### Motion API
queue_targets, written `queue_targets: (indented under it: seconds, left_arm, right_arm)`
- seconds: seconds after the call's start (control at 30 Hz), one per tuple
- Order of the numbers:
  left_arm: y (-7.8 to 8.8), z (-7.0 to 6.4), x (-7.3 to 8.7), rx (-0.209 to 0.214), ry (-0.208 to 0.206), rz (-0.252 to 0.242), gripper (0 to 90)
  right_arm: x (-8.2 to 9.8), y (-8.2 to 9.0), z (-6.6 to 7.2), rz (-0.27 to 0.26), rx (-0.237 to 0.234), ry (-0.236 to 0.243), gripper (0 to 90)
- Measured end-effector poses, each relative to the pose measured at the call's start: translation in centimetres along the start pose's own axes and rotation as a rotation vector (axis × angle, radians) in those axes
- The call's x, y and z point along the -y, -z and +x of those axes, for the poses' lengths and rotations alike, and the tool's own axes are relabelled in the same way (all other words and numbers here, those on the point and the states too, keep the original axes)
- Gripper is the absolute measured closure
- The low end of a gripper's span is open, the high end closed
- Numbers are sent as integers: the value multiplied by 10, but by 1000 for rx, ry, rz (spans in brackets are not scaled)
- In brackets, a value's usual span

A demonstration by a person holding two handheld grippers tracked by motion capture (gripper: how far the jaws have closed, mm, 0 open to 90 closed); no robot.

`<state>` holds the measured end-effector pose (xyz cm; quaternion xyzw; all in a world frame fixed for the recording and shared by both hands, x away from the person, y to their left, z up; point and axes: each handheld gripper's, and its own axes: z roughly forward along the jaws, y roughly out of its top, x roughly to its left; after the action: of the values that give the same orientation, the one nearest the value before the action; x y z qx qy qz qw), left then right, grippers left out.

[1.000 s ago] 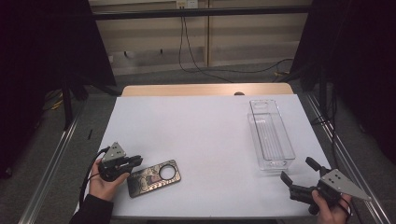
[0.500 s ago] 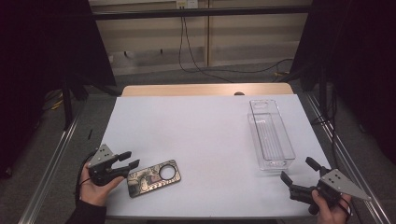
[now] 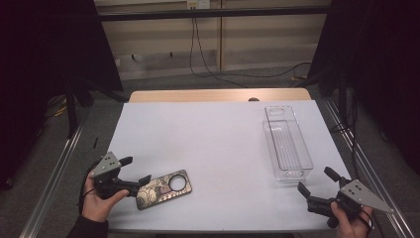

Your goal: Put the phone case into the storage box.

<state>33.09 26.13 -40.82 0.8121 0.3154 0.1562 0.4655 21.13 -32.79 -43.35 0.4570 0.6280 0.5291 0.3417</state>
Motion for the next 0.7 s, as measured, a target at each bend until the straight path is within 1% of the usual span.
queue_targets:
  seconds: [0.07, 0.1, 0.13, 0.23, 0.3, 0.37, 0.4, 0.47, 0.53, 0.57, 0.6, 0.63, 0.67, 0.7]
  left_arm:
    - [0, -3, -2, 13, -5, 21, 40]
    - [0, -5, -2, 33, -3, 24, 40]
    - [0, -6, -2, 41, -8, 28, 40]
    - [-1, -12, -2, 52, -15, 35, 40]
    - [-2, -14, -4, 61, -27, 55, 43]
    - [-3, -16, -5, 95, -23, 63, 45]
    - [-4, -17, -6, 111, -34, 73, 45]
    - [-6, -20, -7, 116, -44, 76, 46]
    - [-9, -23, -8, 151, -51, 92, 45]
    - [-12, -24, -9, 161, -64, 101, 45]
    - [-14, -25, -10, 158, -92, 114, 45]
    - [-16, -27, -10, 154, -108, 124, 46]
    - [-18, -28, -11, 148, -116, 132, 47]
    - [-20, -29, -11, 147, -111, 133, 53]
  right_arm:
    - [0, 0, 0, 0, 0, -1, 0]
    - [0, 0, 0, 0, 0, 0, 0]
    - [0, 0, 0, 0, -1, -1, 0]
    - [0, 0, 0, -1, 0, 1, 0]
    - [0, 1, 0, -1, 2, 2, 0]
    - [0, 1, 0, -3, 3, 1, 0]
    - [0, 1, 0, -3, 3, 1, 0]
    - [0, 1, 0, -3, 2, 2, 0]
    - [0, 1, 0, -2, 2, 3, 0]
    - [0, 1, 0, -2, 2, 3, 0]
    - [0, 1, 0, -2, 2, 3, 0]
    - [0, 1, 0, -2, 2, 4, 0]
    - [0, 1, 0, -3, 1, 3, 0]
    - [0, 1, 0, -3, 1, 3, 0]
